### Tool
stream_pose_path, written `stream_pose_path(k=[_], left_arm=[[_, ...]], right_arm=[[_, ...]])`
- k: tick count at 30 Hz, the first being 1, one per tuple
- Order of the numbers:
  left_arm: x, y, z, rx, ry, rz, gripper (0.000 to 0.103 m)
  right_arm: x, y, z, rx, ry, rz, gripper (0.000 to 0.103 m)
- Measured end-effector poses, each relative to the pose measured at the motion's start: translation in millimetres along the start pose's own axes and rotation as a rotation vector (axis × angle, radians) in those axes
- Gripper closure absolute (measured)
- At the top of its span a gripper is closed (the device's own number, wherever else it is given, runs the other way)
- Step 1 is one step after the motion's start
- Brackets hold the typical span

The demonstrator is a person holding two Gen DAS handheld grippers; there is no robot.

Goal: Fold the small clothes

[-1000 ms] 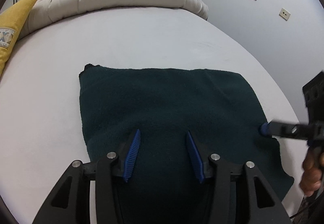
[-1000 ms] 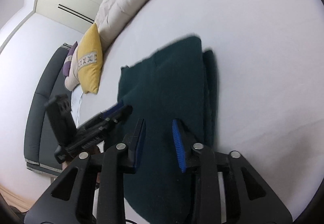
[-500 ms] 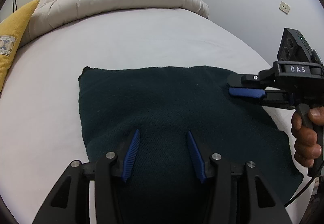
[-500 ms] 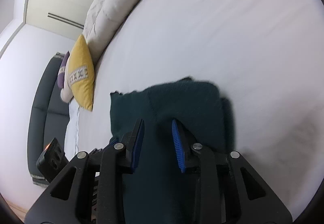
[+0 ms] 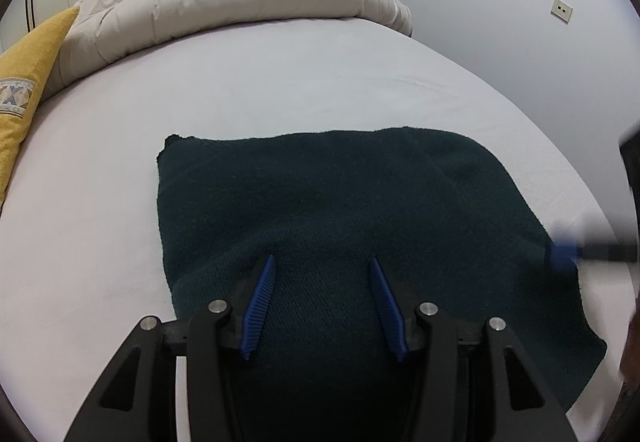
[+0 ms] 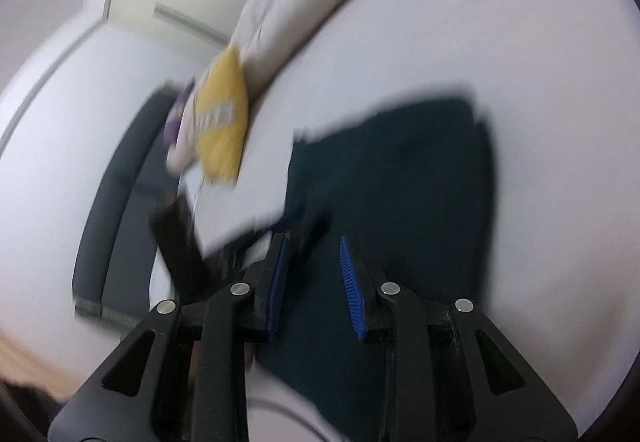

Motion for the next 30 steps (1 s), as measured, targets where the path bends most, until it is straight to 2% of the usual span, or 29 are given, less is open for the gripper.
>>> stream_pose_path(k=[3,4,12,18,21,23,24,26,27,28,30], left_arm=[[0,1,-1,0.006,-0.007,0.001,0.05],[-2,3,-2,0.012,-0.01,-0.002,0.05],[0,4,-4,0.032,-0.025,-0.017,0.049],[-3,4,-6,0.042,-0.038,-0.027,0.049],[-16,6,-6,0.027,-0.028,-0.039,0.05],[-37,13,-5,0.003,-0.019,-0.053,0.05],[-52,17,-2,-0.012,-0.026,-0.076,0.049],[-79,26,6,-0.057,-0.03,-0.125,0.04],[-90,30,12,-0.089,-0.015,-0.149,0.038],[-101,34,20,-0.133,0.006,-0.169,0.034],[-110,39,36,-0.218,0.054,-0.173,0.031]], right_arm=[[13,38,-13,-0.024,0.06,0.091,0.077],[12,46,-16,-0.022,0.048,0.094,0.077],[-32,85,-52,0.025,0.069,0.044,0.078],[-53,105,-44,-0.062,0.188,0.028,0.078],[-60,110,-38,-0.086,0.244,0.014,0.078],[-76,109,-36,-0.085,0.295,-0.032,0.076],[-82,108,-36,-0.085,0.315,-0.062,0.074],[-100,100,-39,-0.057,0.302,-0.125,0.058],[-105,96,-41,-0.042,0.299,-0.143,0.039],[-114,88,-43,-0.008,0.308,-0.187,0.031],[-120,75,-42,-0.002,0.28,-0.221,0.03]])
Point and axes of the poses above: each gripper's, at about its wrist camera, not at the fingertips, and x roughly the way its jaws point, z to its left, y to its underside, the point moved 5 cm from there along x, roughly the way its jaws point, and after that the axes turned 12 degrees about y, right-handed, at the moved point
